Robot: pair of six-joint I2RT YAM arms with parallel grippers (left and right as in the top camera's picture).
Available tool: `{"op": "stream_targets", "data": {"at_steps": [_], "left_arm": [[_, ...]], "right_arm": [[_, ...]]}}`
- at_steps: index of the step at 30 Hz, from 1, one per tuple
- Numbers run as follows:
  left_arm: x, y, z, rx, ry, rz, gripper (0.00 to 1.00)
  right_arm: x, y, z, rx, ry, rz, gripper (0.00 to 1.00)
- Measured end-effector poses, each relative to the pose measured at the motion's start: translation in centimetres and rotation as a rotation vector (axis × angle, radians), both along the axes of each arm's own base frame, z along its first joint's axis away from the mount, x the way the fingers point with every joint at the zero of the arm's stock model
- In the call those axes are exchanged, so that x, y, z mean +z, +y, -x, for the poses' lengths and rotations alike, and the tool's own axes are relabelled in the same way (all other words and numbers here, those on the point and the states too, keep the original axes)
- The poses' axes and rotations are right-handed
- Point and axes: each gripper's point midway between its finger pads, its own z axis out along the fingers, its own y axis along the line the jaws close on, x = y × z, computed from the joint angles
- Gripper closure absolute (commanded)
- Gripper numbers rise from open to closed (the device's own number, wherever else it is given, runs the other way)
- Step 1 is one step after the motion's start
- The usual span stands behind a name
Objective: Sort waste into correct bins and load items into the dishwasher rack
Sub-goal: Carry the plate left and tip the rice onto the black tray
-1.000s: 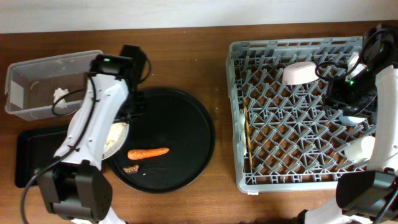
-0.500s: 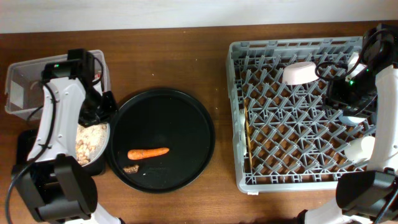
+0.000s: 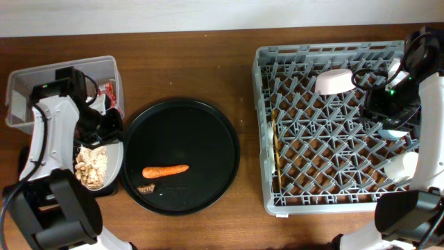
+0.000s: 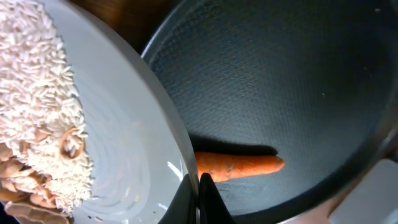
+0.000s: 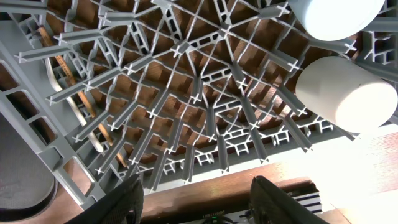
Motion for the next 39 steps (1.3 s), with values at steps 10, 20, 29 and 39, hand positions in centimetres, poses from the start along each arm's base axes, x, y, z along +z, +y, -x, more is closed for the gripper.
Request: {"op": "stream_targets", "data": {"at_steps": [10, 20, 29, 39], "left_arm": [[2.9, 1.0, 0.3, 0.027, -0.139, 0.240, 1.00], [6.3, 1.9, 0.4, 0.063, -0.282, 0.332, 1.00], [7.7, 3.2, 0.7, 0.074, -0.377, 0.418, 1.00], [9.4, 3.8, 1.1, 0.064, -0.546, 0.557, 1.00]], "right_arm": [[0.0, 0.0, 0.0, -0.001, 0.000, 0.000, 0.42], [0.0, 0.0, 0.0, 0.000, 0.000, 0.000, 0.42], [0.0, 0.0, 0.0, 0.002, 0.000, 0.000, 0.42], [0.0, 0.0, 0.0, 0.002, 0.000, 0.000, 0.42]]}}
